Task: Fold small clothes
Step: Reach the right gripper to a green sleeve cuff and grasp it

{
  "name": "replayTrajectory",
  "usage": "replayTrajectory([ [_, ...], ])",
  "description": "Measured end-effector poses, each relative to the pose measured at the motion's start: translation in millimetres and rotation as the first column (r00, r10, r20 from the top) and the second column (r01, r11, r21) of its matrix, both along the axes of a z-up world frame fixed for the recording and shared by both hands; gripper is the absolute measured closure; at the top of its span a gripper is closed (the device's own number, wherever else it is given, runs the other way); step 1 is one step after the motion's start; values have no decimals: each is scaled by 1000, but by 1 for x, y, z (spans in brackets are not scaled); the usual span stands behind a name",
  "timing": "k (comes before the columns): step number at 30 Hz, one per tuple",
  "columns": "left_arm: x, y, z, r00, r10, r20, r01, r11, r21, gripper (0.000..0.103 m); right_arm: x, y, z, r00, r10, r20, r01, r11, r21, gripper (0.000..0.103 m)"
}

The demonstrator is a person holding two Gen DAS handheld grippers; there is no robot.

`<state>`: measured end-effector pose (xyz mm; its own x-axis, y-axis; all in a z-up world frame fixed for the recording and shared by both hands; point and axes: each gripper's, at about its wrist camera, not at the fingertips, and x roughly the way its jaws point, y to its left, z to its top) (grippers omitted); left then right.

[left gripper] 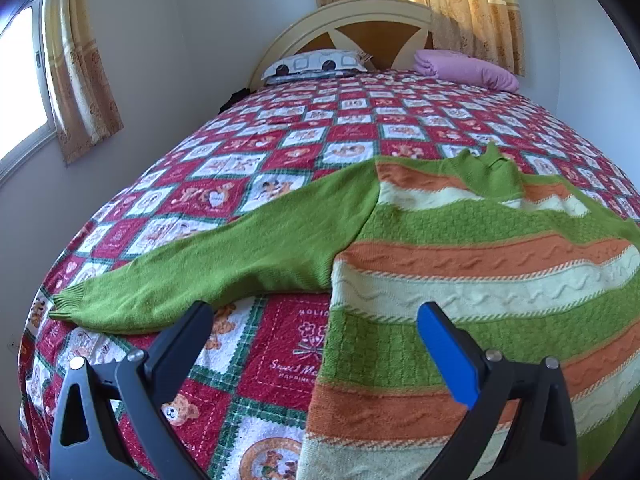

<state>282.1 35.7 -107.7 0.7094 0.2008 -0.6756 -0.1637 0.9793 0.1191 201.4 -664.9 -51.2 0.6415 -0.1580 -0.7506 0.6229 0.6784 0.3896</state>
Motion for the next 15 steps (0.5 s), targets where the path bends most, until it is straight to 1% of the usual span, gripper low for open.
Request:
replayTrajectory([
  [1,0,1,-2,1000,0,-4,0,1000,-1,0,6,1,-4,1000,10,-23,-10,1000,-16,87],
  [2,0,1,-3,1000,0,-8,0,1000,-2,0,8,2,-5,999,4,-38,-6,999,-41,94],
  [3,0,1,-4,1000,-1,-11,0,1000,-5,0,8,2,-6,999,-1,-42,-2,998,-60,97],
  [6,-1,4,-4,1000,-2,-11,2,1000,-15,0,4,4,2,1000,0,-19,-2,994,-112,98],
  [10,-1,9,-4,1000,0,-6,0,999,-40,0,-1,15,36,999,25,40,-16,978,-206,98],
  [12,-2,8,-4,1000,-4,-4,4,999,-52,0,1,22,50,998,40,57,-25,971,-236,98],
  [15,-5,6,-5,1000,-16,-2,16,997,-70,0,7,43,77,993,77,85,-48,951,-304,98],
])
